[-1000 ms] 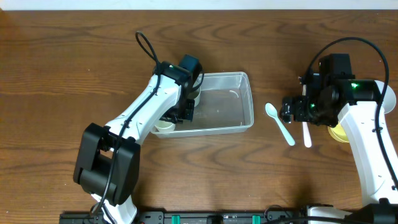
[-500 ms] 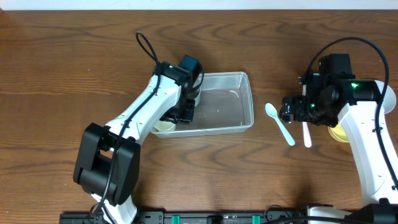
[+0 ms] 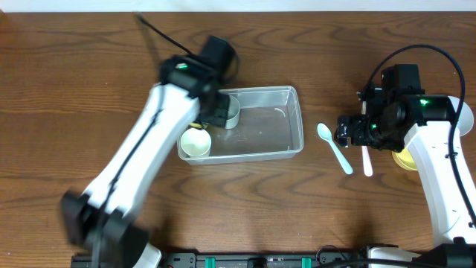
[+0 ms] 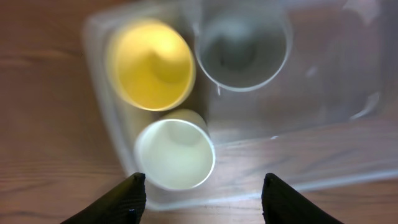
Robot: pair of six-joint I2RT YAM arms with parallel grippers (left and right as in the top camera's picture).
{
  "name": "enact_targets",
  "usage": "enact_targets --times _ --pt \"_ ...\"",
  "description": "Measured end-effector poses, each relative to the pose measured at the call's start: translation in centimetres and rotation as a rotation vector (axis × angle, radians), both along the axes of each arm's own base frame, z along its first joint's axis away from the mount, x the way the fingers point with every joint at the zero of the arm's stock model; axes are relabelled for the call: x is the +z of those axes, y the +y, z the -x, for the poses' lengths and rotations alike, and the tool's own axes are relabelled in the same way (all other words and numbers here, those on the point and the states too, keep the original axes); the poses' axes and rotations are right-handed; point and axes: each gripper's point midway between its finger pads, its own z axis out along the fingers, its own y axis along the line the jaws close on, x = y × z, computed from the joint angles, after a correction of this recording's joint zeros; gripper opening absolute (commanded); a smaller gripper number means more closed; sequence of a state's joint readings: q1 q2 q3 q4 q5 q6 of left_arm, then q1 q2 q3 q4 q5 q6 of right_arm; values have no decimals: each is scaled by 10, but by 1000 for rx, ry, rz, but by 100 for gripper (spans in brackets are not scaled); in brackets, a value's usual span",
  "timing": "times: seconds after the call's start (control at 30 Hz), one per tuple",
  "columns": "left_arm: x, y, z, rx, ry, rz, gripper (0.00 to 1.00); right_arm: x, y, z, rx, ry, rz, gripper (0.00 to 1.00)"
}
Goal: Pack container
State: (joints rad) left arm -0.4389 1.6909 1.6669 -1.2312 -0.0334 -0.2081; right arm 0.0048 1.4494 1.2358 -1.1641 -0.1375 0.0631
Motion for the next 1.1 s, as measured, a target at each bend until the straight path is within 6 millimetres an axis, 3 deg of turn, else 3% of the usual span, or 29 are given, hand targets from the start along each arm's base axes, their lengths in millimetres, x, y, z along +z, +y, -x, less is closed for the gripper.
enact_targets --times 0.1,0.17,0.27,0.37,0.47,0.57,0.67,0.83,0.97,1.1 --pt "46 25 2 62 -124 47 63 0 -5 -1 -22 -2 27 99" --pt "70 53 6 141 -189 64 64 6 -16 -2 -63 -4 82 99" --pt "87 94 8 269 -245 68 64 32 -30 -20 -108 -83 153 99" --pt "86 125 8 378 -246 79 64 71 -37 -48 -130 -231 184 99" --pt "71 140 10 436 -203 94 64 105 -43 -73 -140 -365 201 99" --pt "55 142 10 448 -168 105 64 111 -53 -89 -142 -393 225 99" --pt "43 140 12 446 -142 110 64 86 -62 -104 -136 -327 244 99" --pt "32 138 15 444 -111 113 64 6 -76 -127 -124 -126 257 99" --pt "32 138 14 444 -116 115 64 -49 -79 -131 -112 2 257 99" --pt "32 138 14 443 -117 117 64 -81 -80 -130 -103 74 256 99"
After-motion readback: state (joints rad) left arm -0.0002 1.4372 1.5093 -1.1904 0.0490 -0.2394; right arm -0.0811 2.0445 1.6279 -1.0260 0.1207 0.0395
